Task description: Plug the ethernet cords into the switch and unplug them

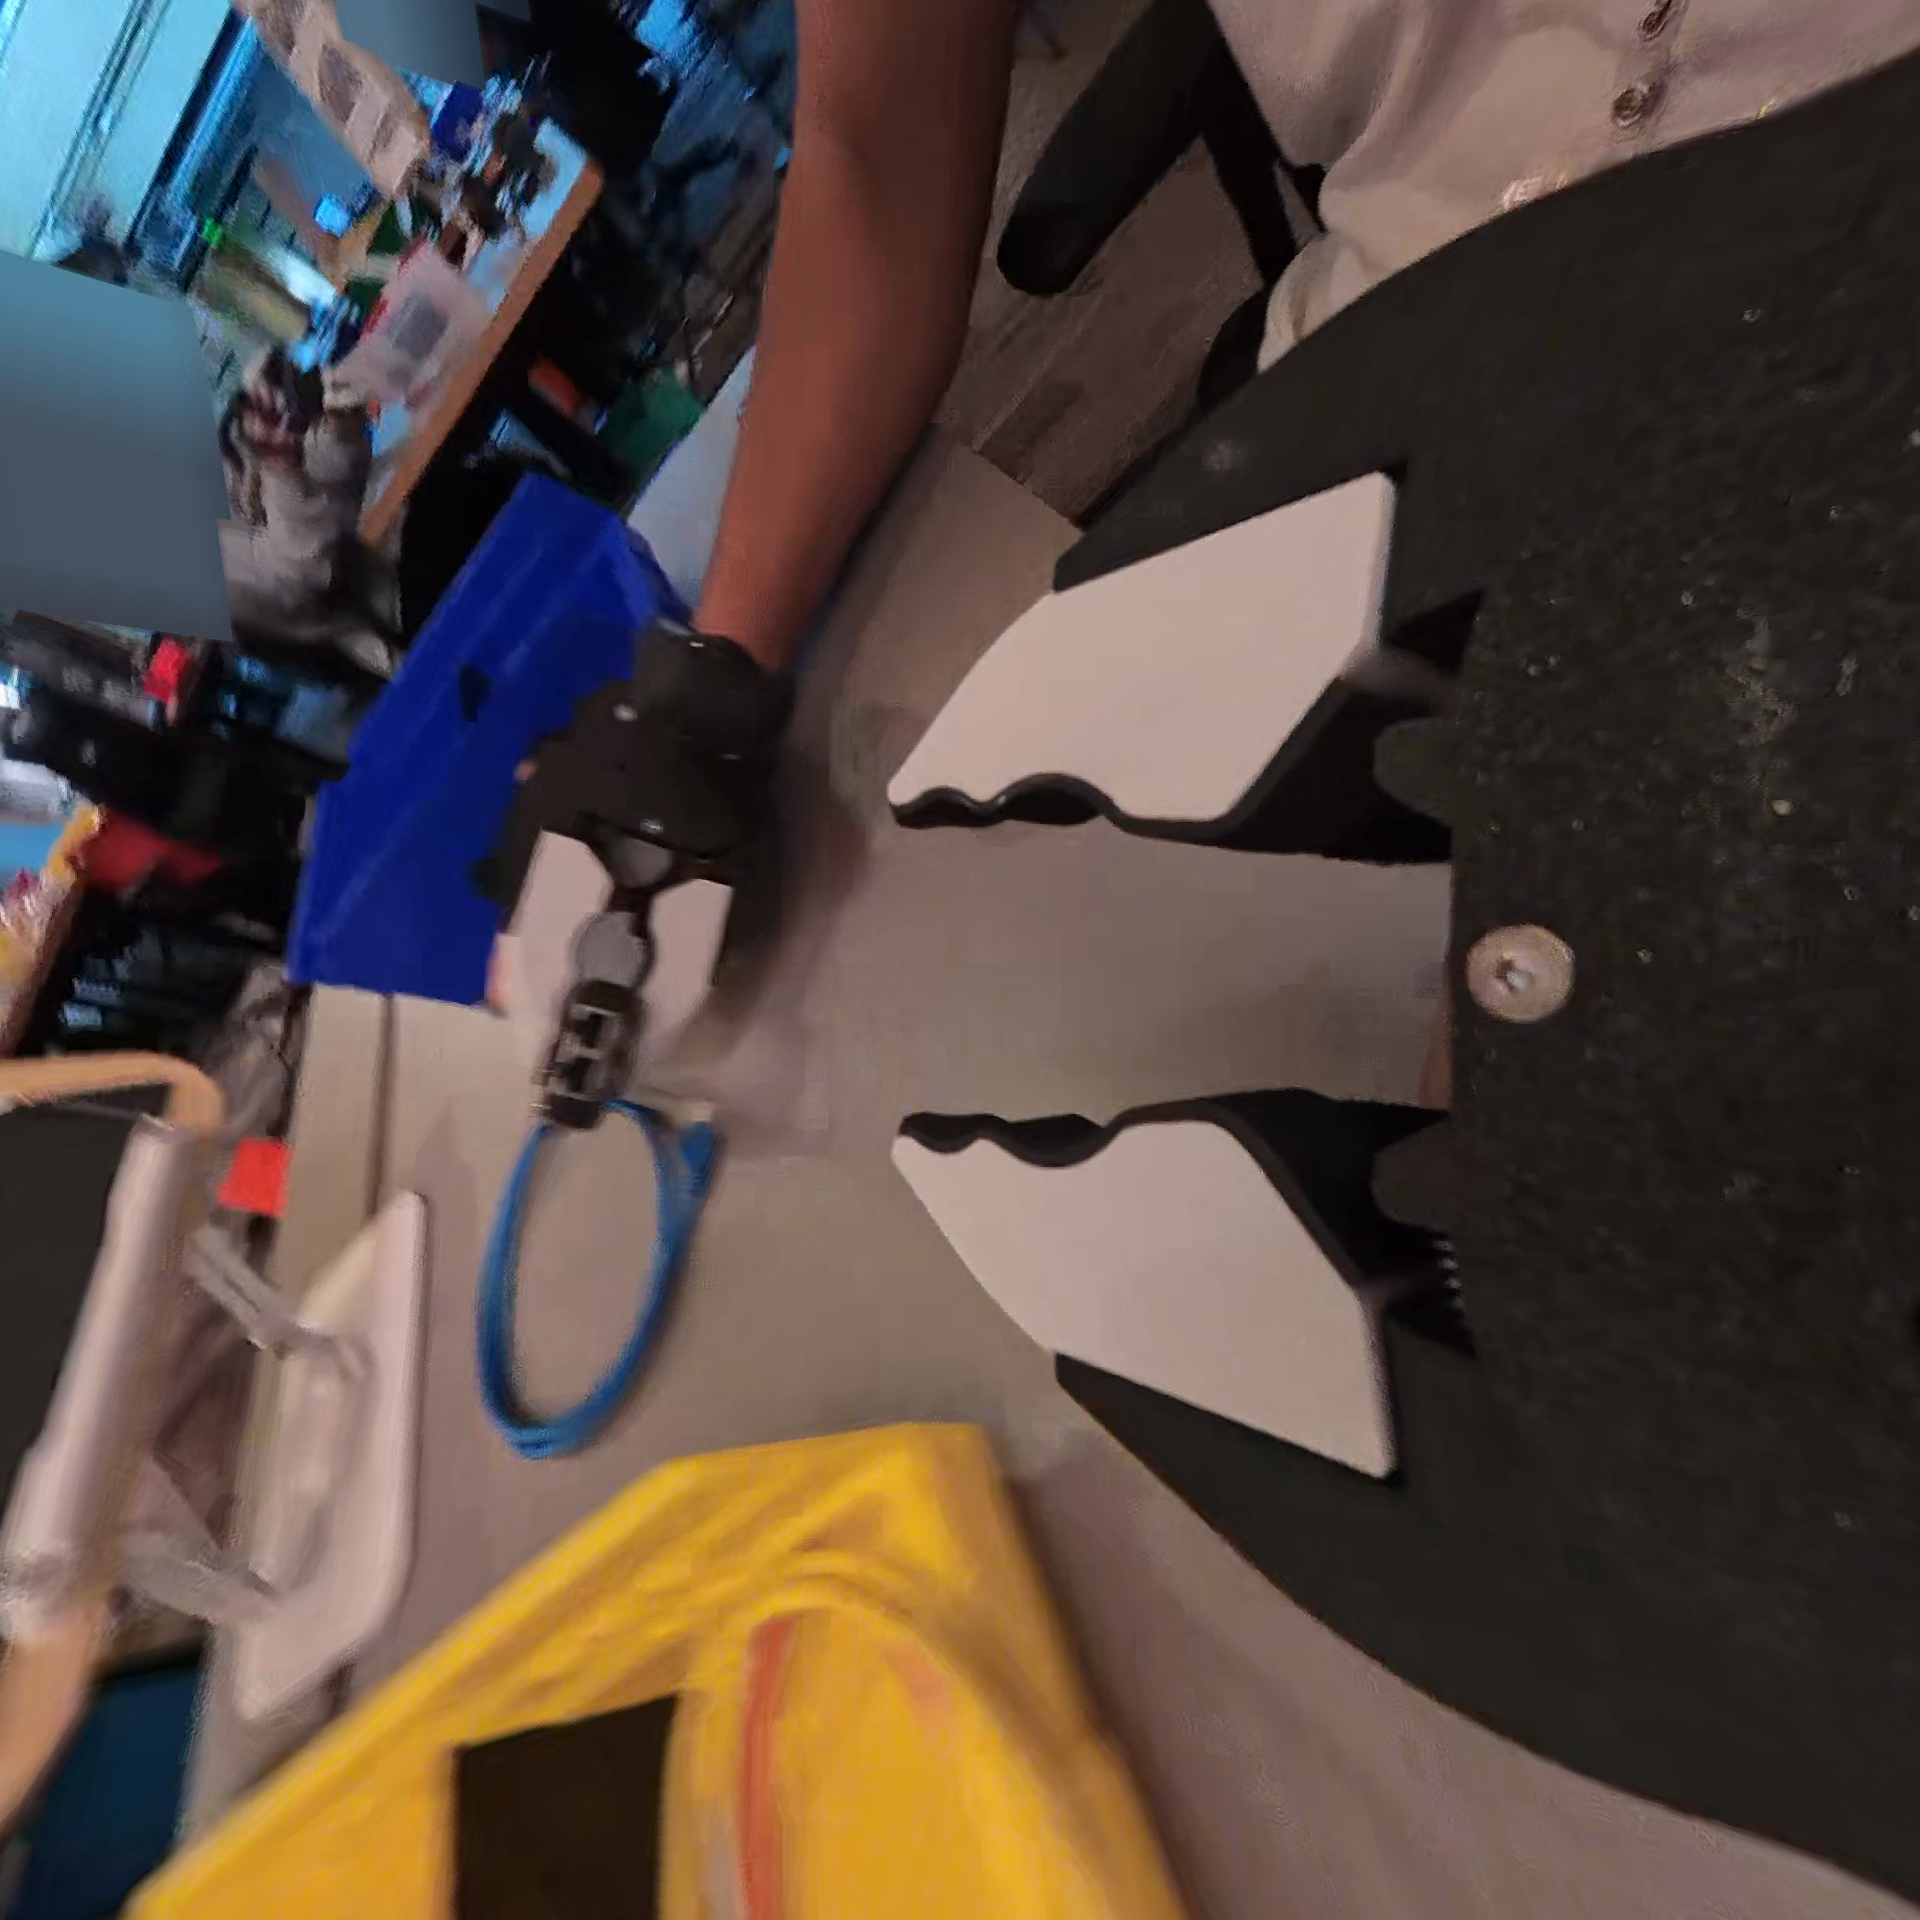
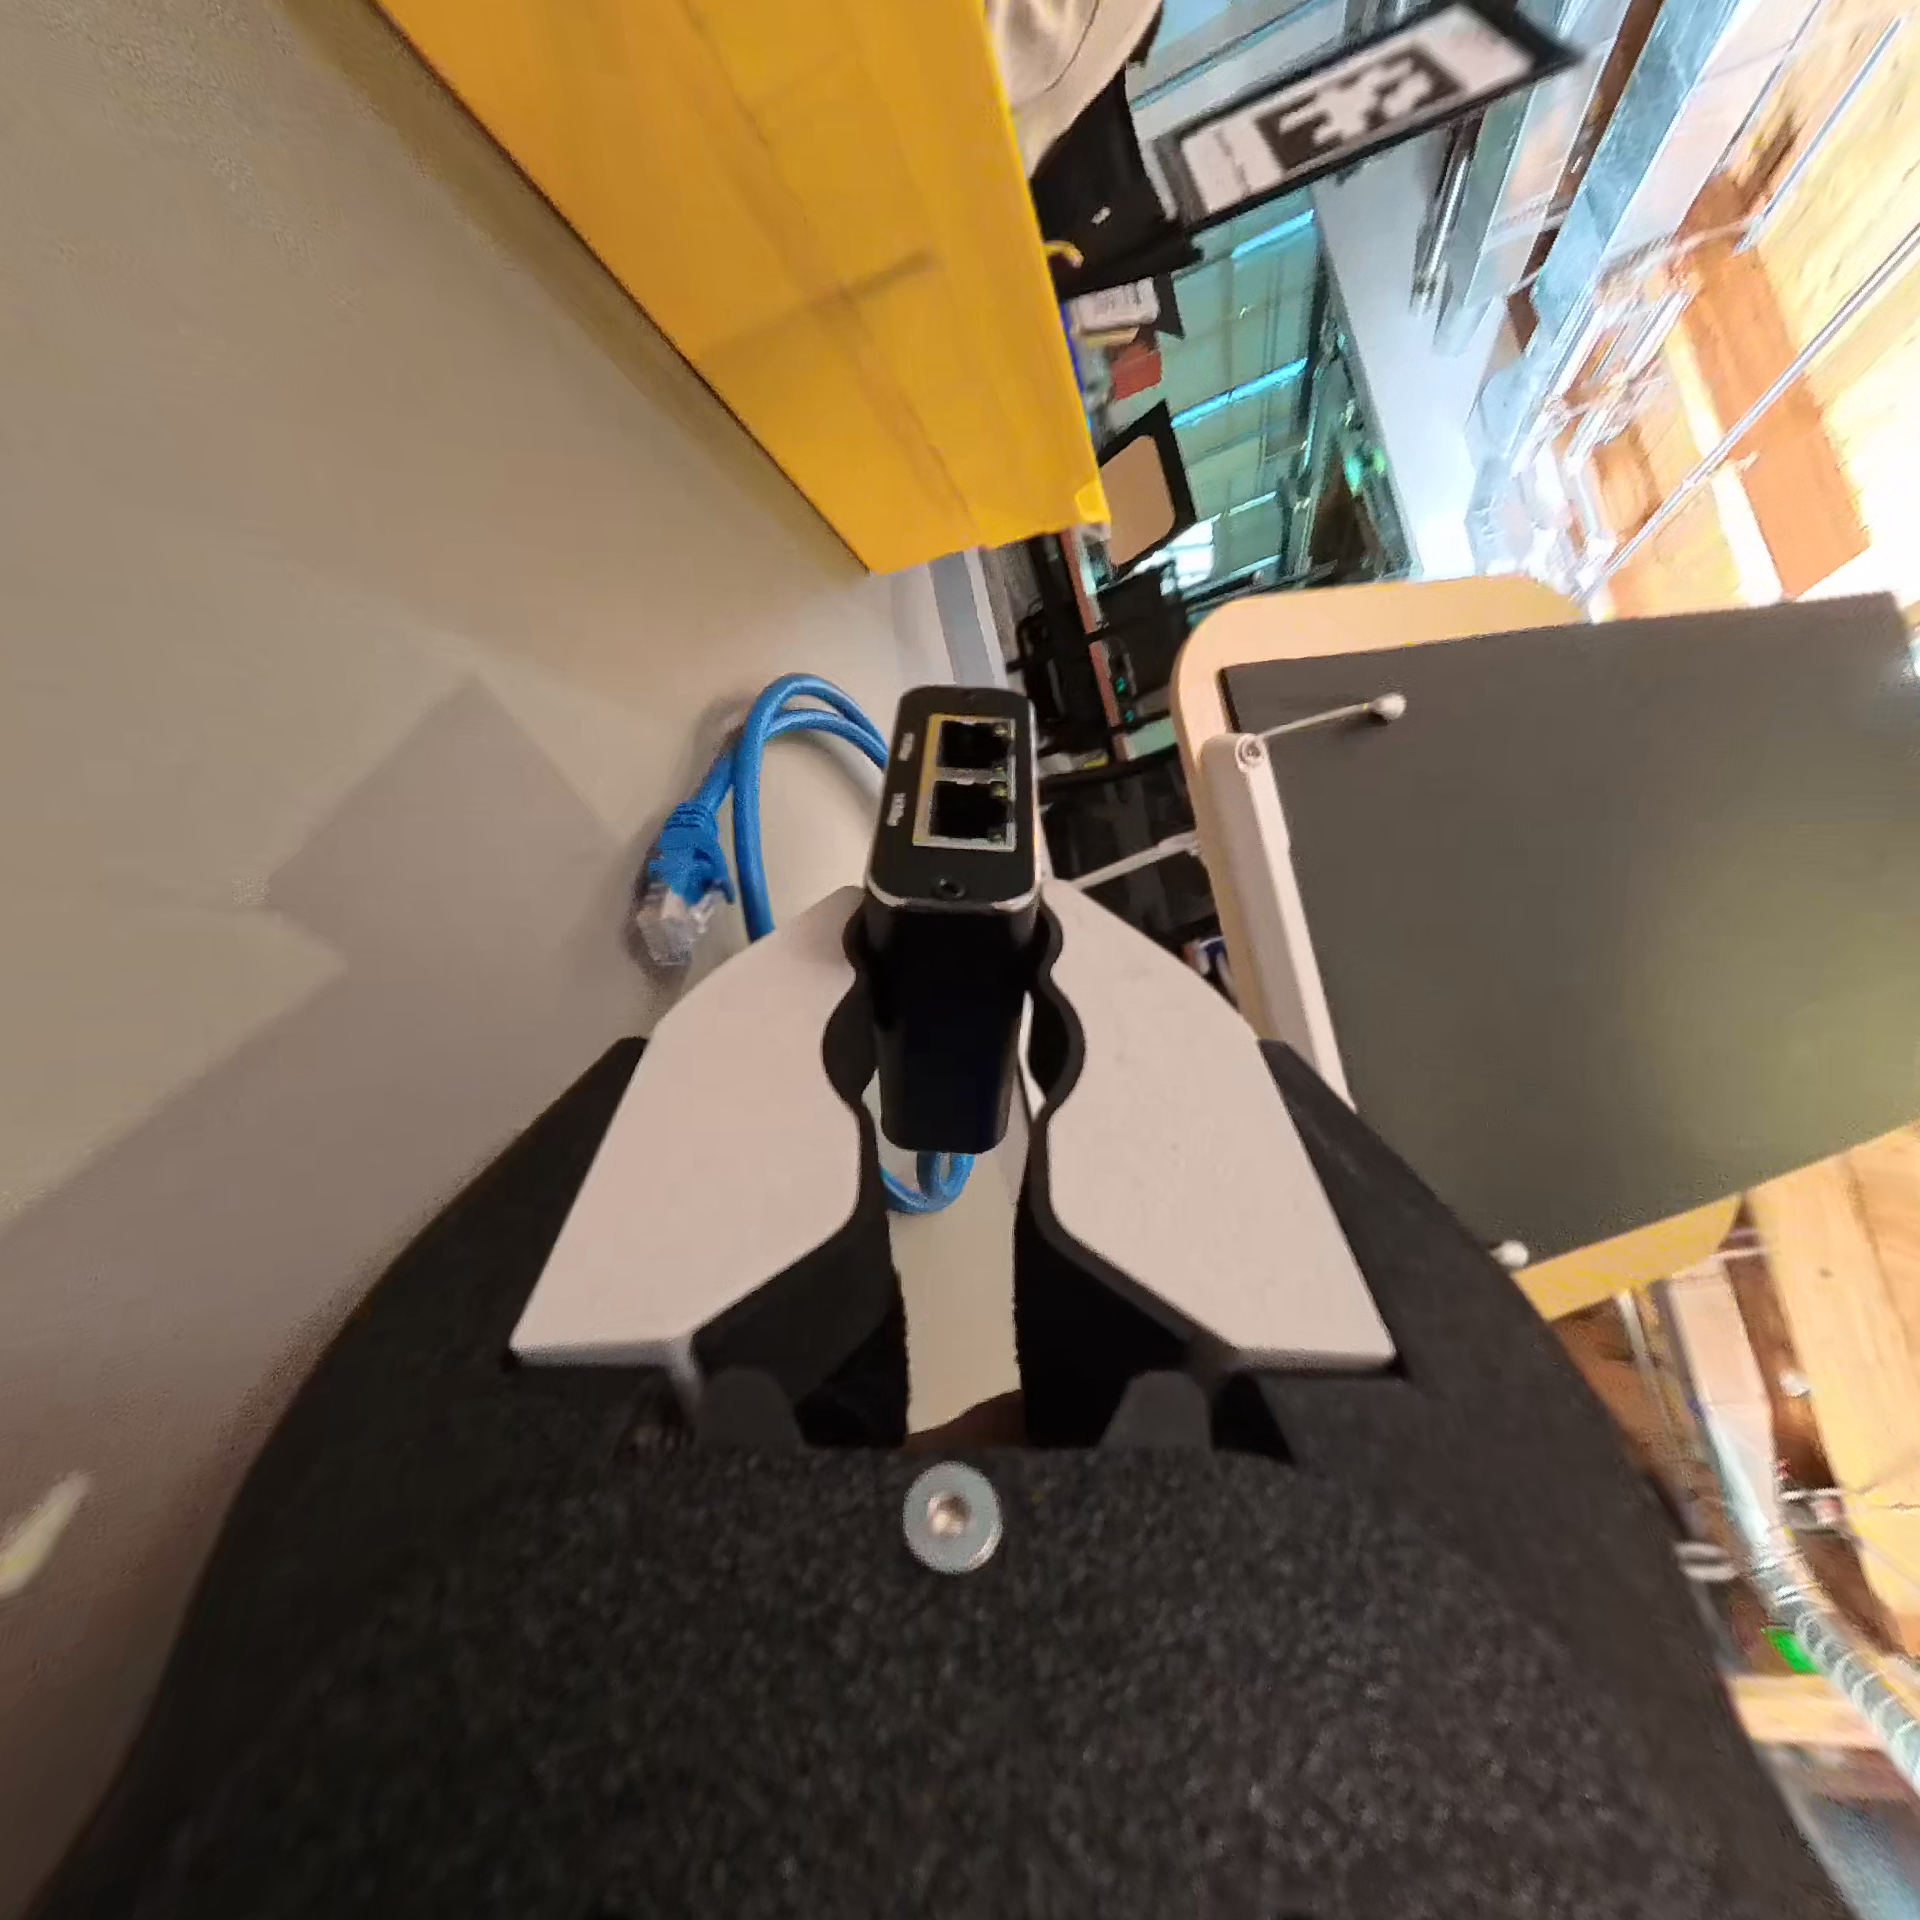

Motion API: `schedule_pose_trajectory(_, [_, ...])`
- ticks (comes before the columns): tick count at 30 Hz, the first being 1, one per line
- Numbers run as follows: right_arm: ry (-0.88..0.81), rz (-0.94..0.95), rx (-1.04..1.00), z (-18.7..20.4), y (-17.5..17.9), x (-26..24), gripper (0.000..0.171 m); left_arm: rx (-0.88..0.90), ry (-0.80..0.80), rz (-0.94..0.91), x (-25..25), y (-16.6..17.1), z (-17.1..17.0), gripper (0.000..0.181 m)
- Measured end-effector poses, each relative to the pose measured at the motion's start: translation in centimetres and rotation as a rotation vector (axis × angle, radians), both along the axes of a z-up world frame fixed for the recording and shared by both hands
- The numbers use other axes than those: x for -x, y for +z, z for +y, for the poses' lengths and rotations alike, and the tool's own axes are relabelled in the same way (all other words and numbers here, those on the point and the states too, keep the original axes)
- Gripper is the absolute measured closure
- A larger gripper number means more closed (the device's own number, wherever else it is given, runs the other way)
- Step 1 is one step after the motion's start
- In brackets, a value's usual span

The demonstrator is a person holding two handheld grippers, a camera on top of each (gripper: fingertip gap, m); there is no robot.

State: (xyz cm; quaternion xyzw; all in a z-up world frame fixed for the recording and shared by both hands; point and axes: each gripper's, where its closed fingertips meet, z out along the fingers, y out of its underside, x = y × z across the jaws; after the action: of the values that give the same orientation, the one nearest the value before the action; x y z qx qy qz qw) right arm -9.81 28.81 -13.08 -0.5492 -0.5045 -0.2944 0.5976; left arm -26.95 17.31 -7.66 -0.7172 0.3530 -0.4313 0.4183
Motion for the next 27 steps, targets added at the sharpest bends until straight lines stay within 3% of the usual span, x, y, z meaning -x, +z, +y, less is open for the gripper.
schedule_pose_trajectory(3, [0.056, -0.044, -0.072, 0.0, -0.1, 0.5, 0.147, 0.035, 0.120, 0.017, 2.6, -3.9, -2.1, 0.129])
schedule_pose_trajectory(5, [0.086, -0.059, -0.097, -0.1, -0.7, 0.4, 0.147, 0.066, 0.156, 0.126, 4.1, -6.0, -1.9, 0.130])
schedule_pose_trajectory(12, [0.108, -0.064, -0.065, -0.3, -1.2, 0.8, 0.147, 0.043, 0.208, 0.197, 6.3, -6.4, 1.5, 0.132])
schedule_pose_trajectory(16, [0.117, -0.051, -0.043, -0.2, -1.3, 0.9, 0.147, 0.010, 0.356, 0.250, 8.0, -6.0, 6.2, 0.131])
schedule_pose_trajectory(20, [0.115, -0.034, -0.028, -0.2, -1.3, 0.8, 0.147, 0.381, 0.437, 0.022, 7.3, -6.4, 8.4, 0.132])
schedule_pose_trajectory(23, [0.116, -0.034, -0.020, -0.2, -1.4, 0.8, 0.147, 0.488, 0.529, -0.187, 7.6, -5.1, 9.7, 0.133])
schedule_pose_trajectory(27, [0.124, -0.023, -0.002, -0.2, -1.5, 0.8, 0.147, 0.583, 0.610, -0.321, 8.3, -4.6, 11.6, 0.141])
